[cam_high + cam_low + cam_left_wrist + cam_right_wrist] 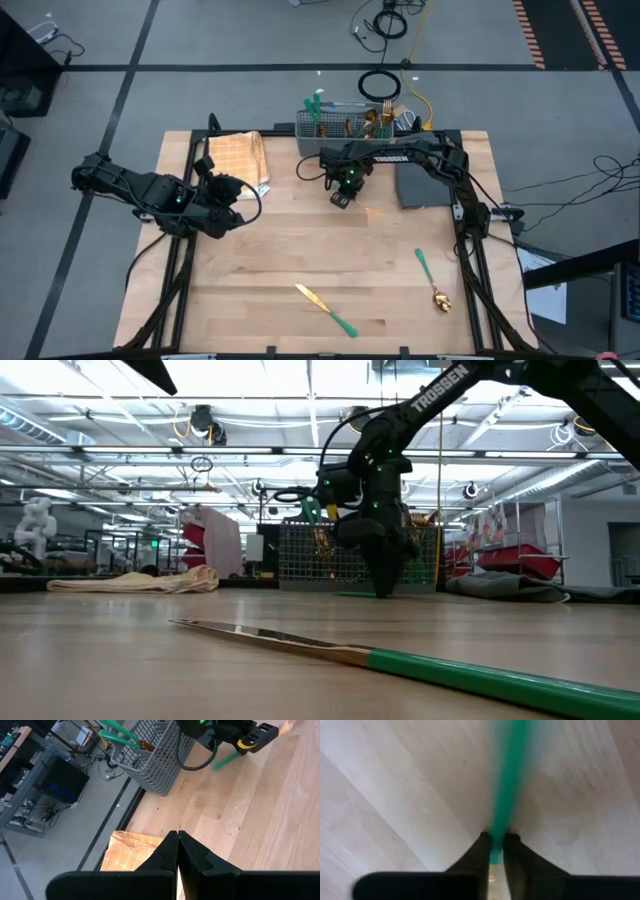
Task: Sort silverware
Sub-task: Put the knife into the middle left section of the dish rack
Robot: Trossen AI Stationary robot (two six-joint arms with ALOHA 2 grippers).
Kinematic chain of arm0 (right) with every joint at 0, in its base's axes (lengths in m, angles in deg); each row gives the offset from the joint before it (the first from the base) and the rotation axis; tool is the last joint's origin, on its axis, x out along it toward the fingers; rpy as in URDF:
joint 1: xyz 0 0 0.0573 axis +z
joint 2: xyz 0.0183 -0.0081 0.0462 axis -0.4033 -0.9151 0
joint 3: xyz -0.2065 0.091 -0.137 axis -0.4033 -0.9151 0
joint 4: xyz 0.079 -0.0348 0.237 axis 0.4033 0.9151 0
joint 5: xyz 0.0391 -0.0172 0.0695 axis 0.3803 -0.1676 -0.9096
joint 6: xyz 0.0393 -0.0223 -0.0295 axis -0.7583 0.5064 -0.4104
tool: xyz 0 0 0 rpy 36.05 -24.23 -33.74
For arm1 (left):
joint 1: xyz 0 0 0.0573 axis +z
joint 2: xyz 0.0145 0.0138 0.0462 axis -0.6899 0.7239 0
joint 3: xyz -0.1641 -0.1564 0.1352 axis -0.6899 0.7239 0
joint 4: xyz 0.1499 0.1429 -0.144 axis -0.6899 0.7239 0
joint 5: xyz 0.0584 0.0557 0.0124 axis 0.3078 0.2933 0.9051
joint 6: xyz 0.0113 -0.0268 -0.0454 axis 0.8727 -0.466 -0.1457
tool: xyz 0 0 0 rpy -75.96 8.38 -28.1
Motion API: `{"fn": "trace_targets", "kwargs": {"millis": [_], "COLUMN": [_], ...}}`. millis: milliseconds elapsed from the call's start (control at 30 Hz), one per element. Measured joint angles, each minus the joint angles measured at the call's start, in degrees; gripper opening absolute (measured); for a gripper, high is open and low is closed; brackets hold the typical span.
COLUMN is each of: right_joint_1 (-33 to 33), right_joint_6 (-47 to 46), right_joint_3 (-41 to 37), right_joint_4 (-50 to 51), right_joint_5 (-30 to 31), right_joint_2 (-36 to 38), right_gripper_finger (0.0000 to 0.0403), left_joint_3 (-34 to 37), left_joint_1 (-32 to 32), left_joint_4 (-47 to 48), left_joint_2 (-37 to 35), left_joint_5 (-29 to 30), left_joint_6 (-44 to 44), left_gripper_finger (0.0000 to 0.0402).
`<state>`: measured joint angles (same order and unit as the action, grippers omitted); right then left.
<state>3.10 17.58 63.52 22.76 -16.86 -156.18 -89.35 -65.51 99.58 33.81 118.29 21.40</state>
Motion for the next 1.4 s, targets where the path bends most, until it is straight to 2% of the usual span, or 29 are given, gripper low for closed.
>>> {"fn": "trace_targets", "kwargs": {"millis": [67,200,433,633,833,1067,1200,1400], "right_joint_1": [0.0,0.8,4.5,6.5,7.4,5.7,2.8,-1.9], "right_joint_6": [0.1,-0.2,-0.2,-1.6,-1.6,3.0,7.1,14.0], "right_joint_3": [0.0,-0.1,-0.2,-0.3,-0.2,-0.1,0.0,0.1], "right_joint_4": [-0.4,-0.4,-1.1,-2.1,-6.9,-24.5,-37.6,-57.8], "right_joint_5": [-0.2,0.2,4.4,1.9,7.5,19.5,21.4,21.9], "right_joint_2": [-0.1,-0.1,2.5,5.3,8.4,15.0,17.9,17.1], "right_gripper_finger": [0.0013,0.0006,0.0002,0.0001,0.0,0.0,0.0,0.0], "left_joint_3": [0.0,0.0,0.0,0.0,0.0,0.0,0.0,0.0], "left_joint_1": [0.0,0.0,0.0,0.0,0.0,0.0,0.0,0.0], "left_joint_4": [0.0,0.0,0.4,0.4,0.5,0.6,0.7,0.7], "left_joint_2": [0.0,0.0,0.0,0.0,0.0,0.0,0.0,0.0], "left_joint_5": [-0.1,-0.1,-0.1,-0.1,-0.1,-0.2,-0.2,-0.2], "left_joint_6": [0.0,0.0,0.0,0.0,0.0,-0.4,-0.5,-0.6], "left_gripper_finger": [0.0008,0.0009,0.0008,0.0008,0.0009,0.0008,0.0008,0.0008]}}
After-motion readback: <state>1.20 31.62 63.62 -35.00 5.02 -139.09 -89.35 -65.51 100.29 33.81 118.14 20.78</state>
